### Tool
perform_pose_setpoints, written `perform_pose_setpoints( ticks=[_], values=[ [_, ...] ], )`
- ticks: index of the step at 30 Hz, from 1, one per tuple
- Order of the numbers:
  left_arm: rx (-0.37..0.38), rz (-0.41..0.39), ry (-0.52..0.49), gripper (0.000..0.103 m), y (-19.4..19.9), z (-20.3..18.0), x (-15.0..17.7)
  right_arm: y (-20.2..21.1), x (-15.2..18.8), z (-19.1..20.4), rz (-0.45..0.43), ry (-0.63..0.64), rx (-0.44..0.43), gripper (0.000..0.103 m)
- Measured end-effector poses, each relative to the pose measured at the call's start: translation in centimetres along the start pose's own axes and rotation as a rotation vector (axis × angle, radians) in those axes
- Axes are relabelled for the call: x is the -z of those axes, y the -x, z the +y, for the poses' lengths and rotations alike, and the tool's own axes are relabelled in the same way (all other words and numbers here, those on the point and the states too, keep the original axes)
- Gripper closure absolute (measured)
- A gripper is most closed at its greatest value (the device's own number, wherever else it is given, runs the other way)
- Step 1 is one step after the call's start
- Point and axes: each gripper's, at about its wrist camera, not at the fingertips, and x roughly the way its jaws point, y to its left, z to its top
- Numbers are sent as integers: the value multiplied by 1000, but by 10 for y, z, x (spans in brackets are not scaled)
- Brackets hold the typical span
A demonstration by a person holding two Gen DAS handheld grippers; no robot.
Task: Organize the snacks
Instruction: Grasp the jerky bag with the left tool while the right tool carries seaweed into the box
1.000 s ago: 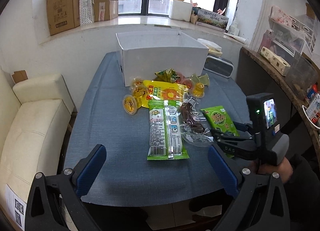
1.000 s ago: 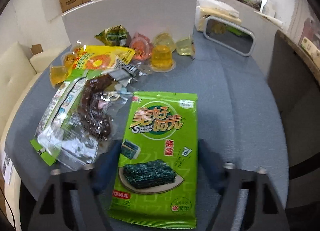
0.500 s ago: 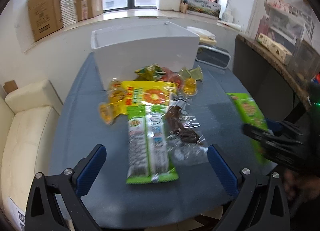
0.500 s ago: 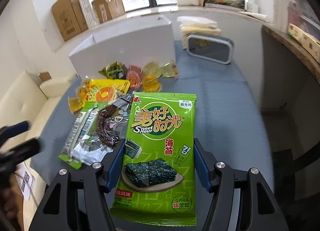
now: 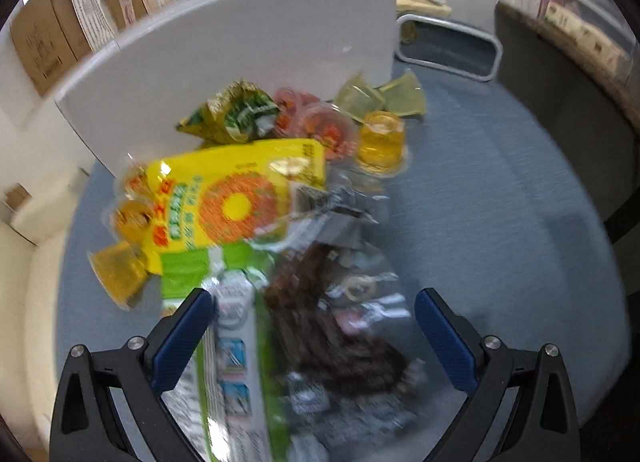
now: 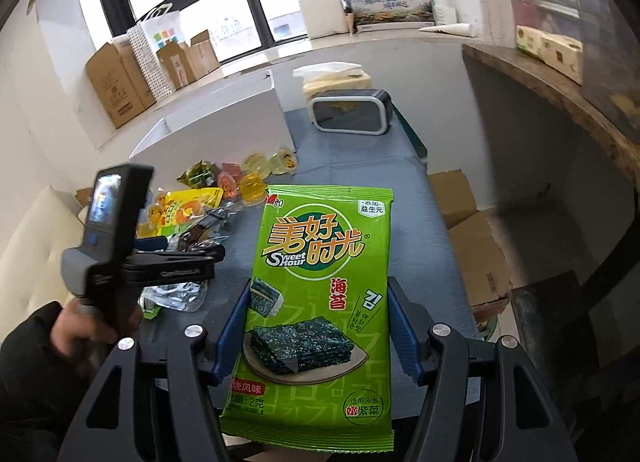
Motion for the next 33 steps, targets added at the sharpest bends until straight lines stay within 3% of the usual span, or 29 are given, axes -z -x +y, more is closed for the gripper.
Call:
perform_pose_setpoints(
  ticks=[5,7,9,14,24,28,33],
  values=[
    [-37,-12,-31,5,-3,-6,-1,-6,-1,-6,7,-16,-5,35],
    [-46,-32,-44,25,0,-9,0,-7,-1,-6,9,-15,-11,35],
    [-62,-34,-53,25,1,-12,-1,-11,-1,-5,14,-14,-17,35],
    [-19,-40,-32,25,8,-4,-3,-13,0,-6,18,-15,-25,35],
    [55,-227,32,25,92,30,-4,-25,-13,6,23,21,-46,35],
    [52,-298,85,25,120,59,-20,-39,-42,29,-3,91,-73,35],
    [27,-341,138,25,128,97,-54,-65,-101,71,-60,191,-126,35]
  ],
)
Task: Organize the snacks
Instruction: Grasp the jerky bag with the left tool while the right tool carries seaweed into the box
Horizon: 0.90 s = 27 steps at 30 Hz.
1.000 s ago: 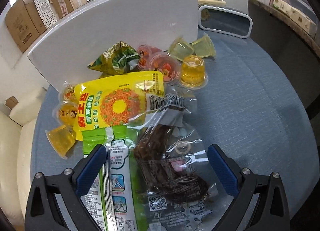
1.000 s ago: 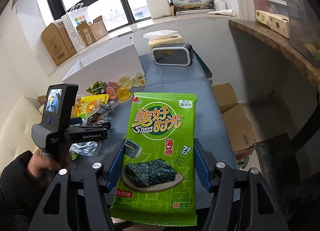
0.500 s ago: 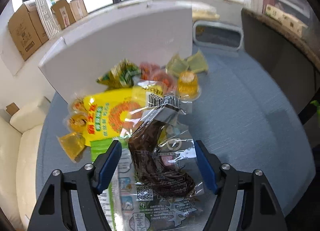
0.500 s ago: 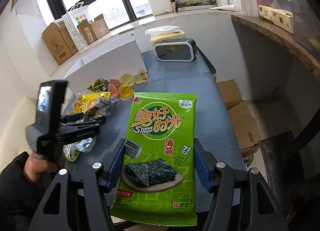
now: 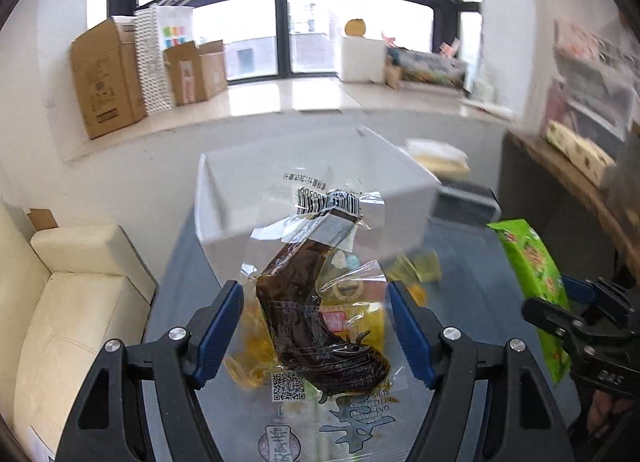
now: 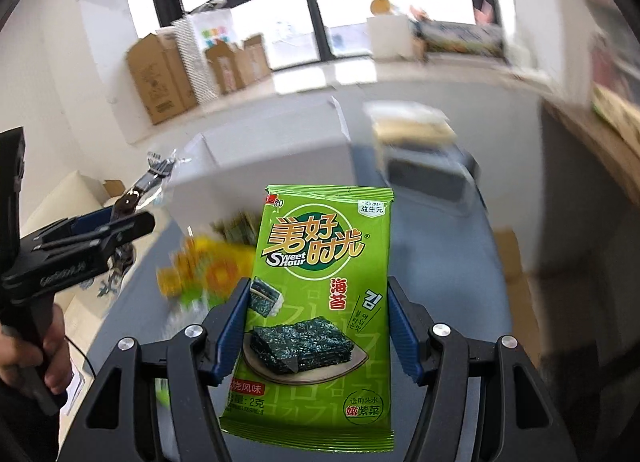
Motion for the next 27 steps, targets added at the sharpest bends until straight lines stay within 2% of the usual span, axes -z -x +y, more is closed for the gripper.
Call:
perform_pose_setpoints(
  ticks=[3,7,11,15,20,21,22,24,25,27],
  values=[
    [-20,-21,18,25,-8,16,-24,-28,-38,10,-14,47,-24,35],
    [-20,-35,46,25,-40,38,-59,-64,-82,25,-32,100,-29,35],
    [-10,-20,64,25,-77,52,-85,-108,-122,35,-2,118,-61,35],
    [-3,17,81,25,-111,60,-97,-151,-142,38,55,151,-26,35],
    [25,49,96,24,-142,67,-105,-177,-158,31,63,136,1,32],
    [30,62,94,23,-147,68,-106,-181,-163,30,61,134,10,30],
    [28,70,87,12,-153,68,-107,-185,-166,28,62,128,12,25],
    [6,66,75,0,-155,69,-109,-192,-175,24,80,99,7,16],
    [14,52,75,0,-153,70,-110,-193,-178,22,80,89,27,12],
    [26,29,76,0,-148,72,-109,-189,-180,17,55,74,56,12]
  ],
)
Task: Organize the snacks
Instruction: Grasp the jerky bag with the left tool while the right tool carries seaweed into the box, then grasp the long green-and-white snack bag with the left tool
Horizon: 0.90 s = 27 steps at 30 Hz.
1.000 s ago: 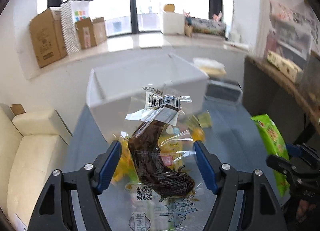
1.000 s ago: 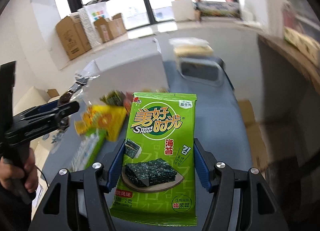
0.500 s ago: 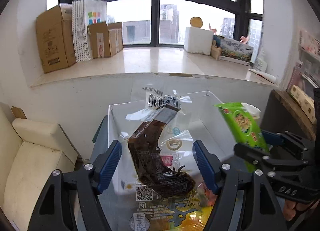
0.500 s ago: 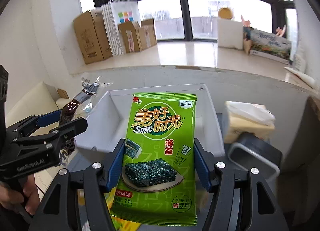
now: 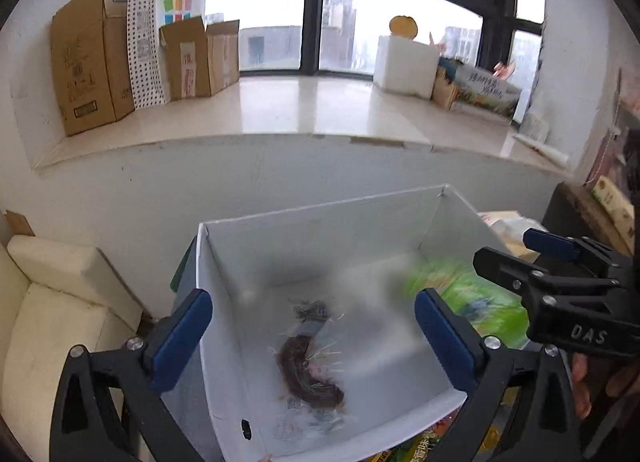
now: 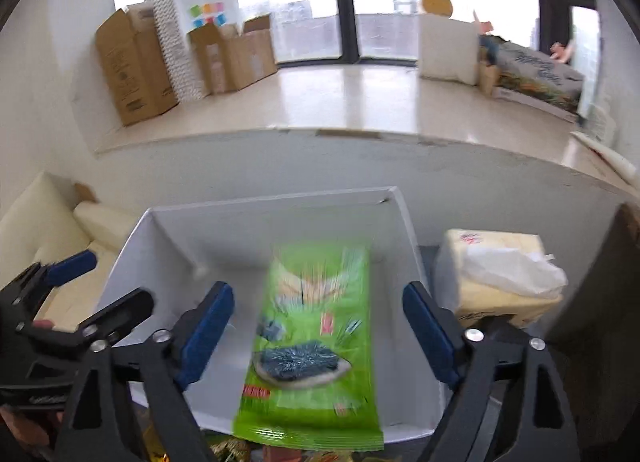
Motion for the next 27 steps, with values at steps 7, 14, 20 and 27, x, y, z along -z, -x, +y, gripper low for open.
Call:
perform_pose_setpoints(
  ticks=[7,14,20,27],
  values=[
    [-13,-13,-21,0,19,-1,10,24,18,-3,-23,18,-4,12],
    [-4,-47,-38,0,68,-11,38,70,52,5,-64,80,12,12],
    [8,-57,-43,0,119,-24,84,121,101,6,-89,48,-55,12],
    [9,-36,-47,0,155,-40,144,165,158,9,-83,-12,-89,12]
  ],
)
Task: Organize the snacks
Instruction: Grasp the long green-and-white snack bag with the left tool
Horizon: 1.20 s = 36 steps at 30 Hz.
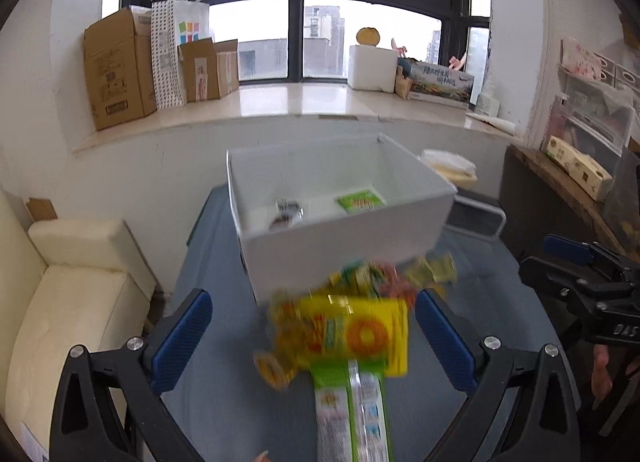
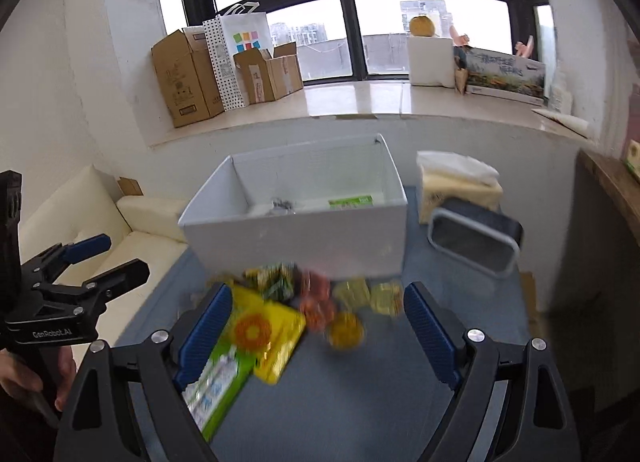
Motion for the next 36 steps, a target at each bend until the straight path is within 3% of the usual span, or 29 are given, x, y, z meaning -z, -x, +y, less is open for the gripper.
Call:
perform_pose_setpoints(
  ticks=[4,11,15,27,29,31,32,36],
  values=[
    [10,79,-20,0,-8,-12,33,18,32,4,6,-38,-2,3],
    [-12,167,-58,0,-27,-28,71,28,71,-1,20,-126,0,0],
    [-23,229,-68,0,-46,-31,91,27,79,-8,32,-163,-27,0],
    [-64,298,-77,0,-84,-31,112,35,80,3,16,-114,-22,0],
    [-50,303,-45,5,-85,-27,113,33,81,4,29,-108,-25,0],
    [-20,302,-21,27,-81,-25,111,31,82,6,36,-98,-20,0],
    [-19,296,-30,33,-79,-26,110,31,82,7,38,-91,-18,0],
    [-14,283,-22,39,-66,-23,104,23,84,11,59,-62,-17,0]
  ],
)
